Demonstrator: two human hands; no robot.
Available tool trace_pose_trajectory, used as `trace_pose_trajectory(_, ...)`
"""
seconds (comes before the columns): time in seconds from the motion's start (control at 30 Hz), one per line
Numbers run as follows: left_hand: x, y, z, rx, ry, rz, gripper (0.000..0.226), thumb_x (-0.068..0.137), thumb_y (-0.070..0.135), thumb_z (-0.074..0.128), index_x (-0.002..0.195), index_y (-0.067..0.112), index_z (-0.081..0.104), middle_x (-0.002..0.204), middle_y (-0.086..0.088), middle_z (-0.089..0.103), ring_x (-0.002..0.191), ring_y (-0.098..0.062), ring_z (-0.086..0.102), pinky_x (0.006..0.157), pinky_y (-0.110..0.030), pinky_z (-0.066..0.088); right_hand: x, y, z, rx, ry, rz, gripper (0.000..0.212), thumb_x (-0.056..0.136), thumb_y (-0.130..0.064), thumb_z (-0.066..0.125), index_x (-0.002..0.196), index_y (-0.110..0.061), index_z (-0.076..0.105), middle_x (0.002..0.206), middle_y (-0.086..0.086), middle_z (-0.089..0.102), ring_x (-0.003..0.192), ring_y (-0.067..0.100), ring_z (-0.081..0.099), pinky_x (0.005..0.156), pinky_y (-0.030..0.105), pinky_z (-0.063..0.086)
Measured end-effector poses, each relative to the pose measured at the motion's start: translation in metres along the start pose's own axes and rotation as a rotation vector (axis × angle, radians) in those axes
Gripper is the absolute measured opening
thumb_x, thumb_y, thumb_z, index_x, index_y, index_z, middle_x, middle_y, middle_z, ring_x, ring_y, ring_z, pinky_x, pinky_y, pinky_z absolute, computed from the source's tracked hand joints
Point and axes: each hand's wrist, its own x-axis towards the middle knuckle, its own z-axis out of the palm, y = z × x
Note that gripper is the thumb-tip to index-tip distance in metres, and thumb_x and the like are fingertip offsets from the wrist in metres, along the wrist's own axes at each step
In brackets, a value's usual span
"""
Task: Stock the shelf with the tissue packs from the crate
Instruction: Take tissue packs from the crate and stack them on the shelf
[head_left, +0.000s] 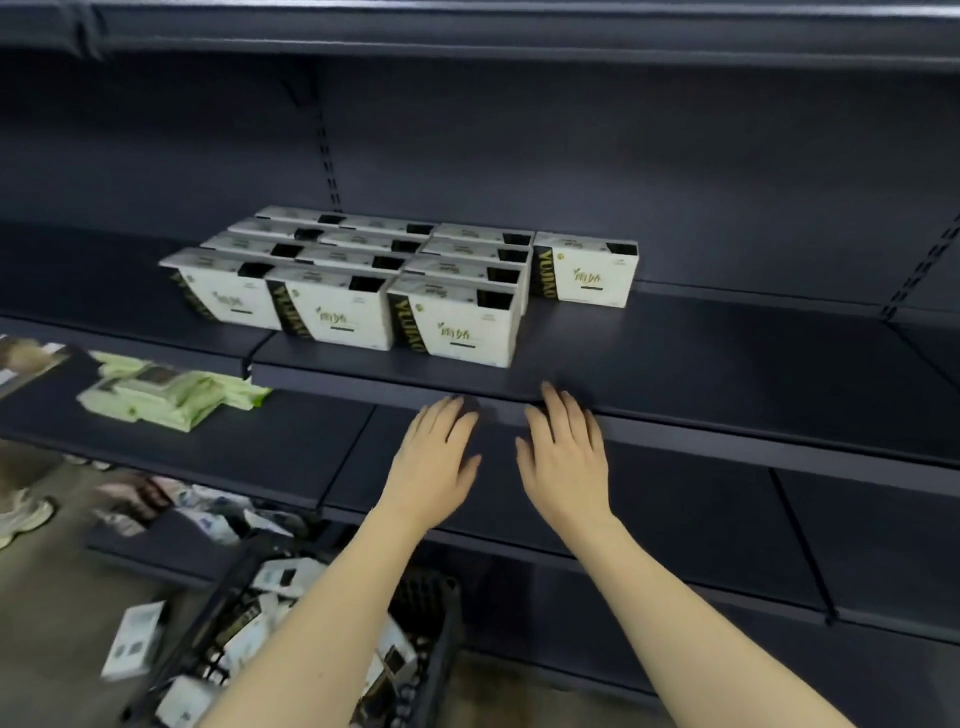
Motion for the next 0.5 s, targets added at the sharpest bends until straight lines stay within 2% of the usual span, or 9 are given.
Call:
trace_pose_trajectory(0.1, -0.032, -0.027, 0.003, -0.004, 0.019, -0.038, 0.046, 0.075, 0.016, 0.077, 0.116, 0.003, 0.061, 0.12, -0.015, 0.06, 0.114, -0.033, 0.057, 0.095, -0.045, 0.045, -0.018, -0.021, 0.018, 0.014, -0.023, -0.047, 0.039, 0.087, -0.024, 0.054, 0.123, -0.01, 0.055, 0.138, 0.013, 0.048, 0.122, 0.029, 0.047, 0.099, 0.048, 0.041)
trace_pose_trajectory(0.2, -0.063, -0.057, 0.012, -0.017, -0.022, -0.081, 0.041, 0.075, 0.014, 0.076, 0.112, 0.005, 0.062, 0.111, -0.01, 0.062, 0.106, -0.028, 0.059, 0.087, -0.041, 0.052, -0.035, -0.045, 0.036, 0.015, -0.086, -0.097, 0.042, 0.088, -0.025, 0.045, 0.128, -0.013, 0.048, 0.14, 0.011, 0.046, 0.121, 0.028, 0.047, 0.098, 0.047, 0.041)
trace_pose_trajectory(0.37, -0.118, -0.114, 0.037, -0.018, -0.196, -0.133, 0.041, 0.069, 0.013, 0.08, 0.106, 0.006, 0.064, 0.103, -0.008, 0.064, 0.097, -0.028, 0.063, 0.08, -0.039, 0.054, -0.07, -0.092, 0.07, 0.016, -0.249, -0.076, 0.042, 0.087, -0.024, 0.039, 0.126, -0.013, 0.048, 0.138, 0.01, 0.048, 0.119, 0.027, 0.046, 0.097, 0.046, 0.043)
trace_pose_trajectory(0.4, -0.128, -0.126, 0.041, -0.016, -0.23, -0.134, 0.042, 0.068, 0.013, 0.081, 0.105, 0.006, 0.065, 0.102, -0.008, 0.064, 0.096, -0.029, 0.064, 0.079, -0.039, 0.054, -0.078, -0.102, 0.079, 0.006, -0.287, -0.074, 0.041, 0.086, -0.024, 0.043, 0.126, -0.013, 0.049, 0.137, 0.01, 0.049, 0.118, 0.028, 0.047, 0.096, 0.046, 0.044)
trace_pose_trajectory(0.5, -0.156, -0.164, 0.052, -0.035, -0.332, -0.151, 0.042, 0.067, 0.012, 0.082, 0.105, 0.005, 0.066, 0.102, -0.009, 0.064, 0.097, -0.029, 0.064, 0.081, -0.04, 0.054, -0.1, -0.135, 0.1, -0.013, -0.414, -0.025, 0.048, 0.074, -0.021, 0.07, 0.12, -0.011, 0.059, 0.134, 0.011, 0.053, 0.114, 0.03, 0.053, 0.093, 0.045, 0.046)
